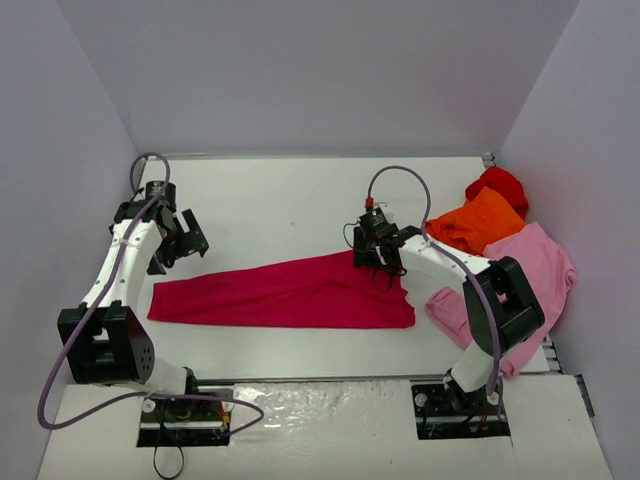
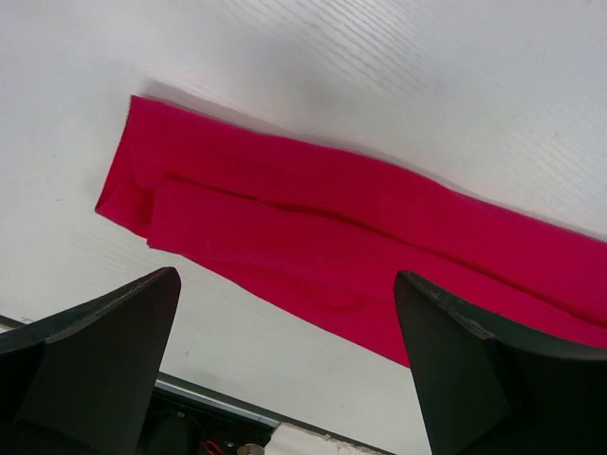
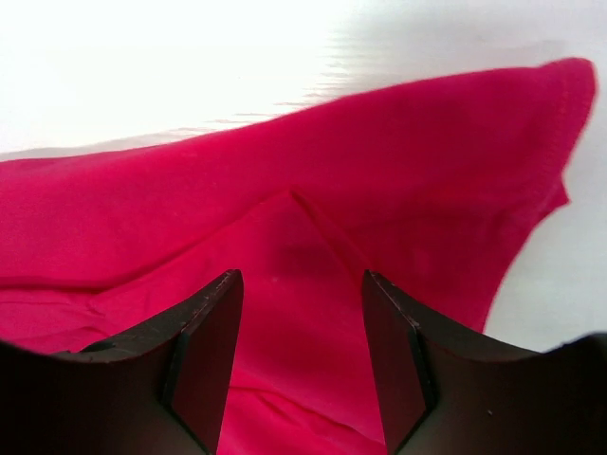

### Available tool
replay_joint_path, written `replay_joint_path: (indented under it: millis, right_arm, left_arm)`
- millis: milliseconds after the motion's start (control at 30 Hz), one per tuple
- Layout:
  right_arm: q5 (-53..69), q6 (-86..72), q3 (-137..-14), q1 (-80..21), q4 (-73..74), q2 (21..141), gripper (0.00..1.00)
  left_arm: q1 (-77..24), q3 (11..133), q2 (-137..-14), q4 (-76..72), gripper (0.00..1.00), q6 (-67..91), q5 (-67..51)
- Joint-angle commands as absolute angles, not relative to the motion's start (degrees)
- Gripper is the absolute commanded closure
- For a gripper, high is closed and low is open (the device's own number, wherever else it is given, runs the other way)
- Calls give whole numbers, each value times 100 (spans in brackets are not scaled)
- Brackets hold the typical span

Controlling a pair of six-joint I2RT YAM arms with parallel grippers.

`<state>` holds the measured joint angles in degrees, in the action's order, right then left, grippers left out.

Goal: Fold and stack the t-shirts

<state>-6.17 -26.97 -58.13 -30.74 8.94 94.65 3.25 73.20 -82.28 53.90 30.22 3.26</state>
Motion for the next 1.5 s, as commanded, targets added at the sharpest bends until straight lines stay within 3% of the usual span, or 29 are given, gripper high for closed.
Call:
replay_joint_path:
  millis: [0, 333, 433, 533, 600, 900, 1000, 1067, 1200, 1367, 1467]
  right_arm:
    - [-290, -2601, -6130, -3085, 471, 9640, 50]
    - [-363, -2454, -6174, -3076, 305, 10233, 52]
    - [-418, -2452, -6113, -3076, 291, 10264, 64]
    - [-466, -2476, -6071, -3088, 293, 10197, 93]
    - [-459, -2470, -6056, -3086, 312, 10117, 100]
    - [-576, -2408, -6023, -3128, 668, 9488, 100]
    - [-615, -2382, -5934, -3138, 755, 9258, 86]
    - [-652, -2361, -5853, -3139, 768, 9083, 85]
    - [-653, -2335, -5769, -3140, 804, 9033, 88]
    - [-620, -2373, -5660, -3164, 822, 8969, 100]
    - [-553, -2427, -5567, -3186, 853, 8792, 100]
  left_arm:
    - [90, 7400, -8312, 5133, 5, 3191, 323]
    - [64, 7429, -8530, 5161, 6, 3166, 483]
    - [-108, 7427, -8558, 5159, 7, 3156, 483]
    - [-146, 7430, -8592, 5145, 7, 3155, 486]
    - [-169, 7435, -8605, 5142, 7, 3164, 500]
    - [-237, 7436, -8596, 5158, 7, 3182, 543]
    - [-255, 7436, -8570, 5168, 7, 3190, 562]
    - [-257, 7443, -8557, 5194, 7, 3193, 571]
    - [-274, 7429, -8524, 5188, 8, 3208, 569]
    - [-290, 7440, -8490, 5238, 8, 3204, 598]
    - [-290, 7444, -8451, 5252, 8, 3203, 606]
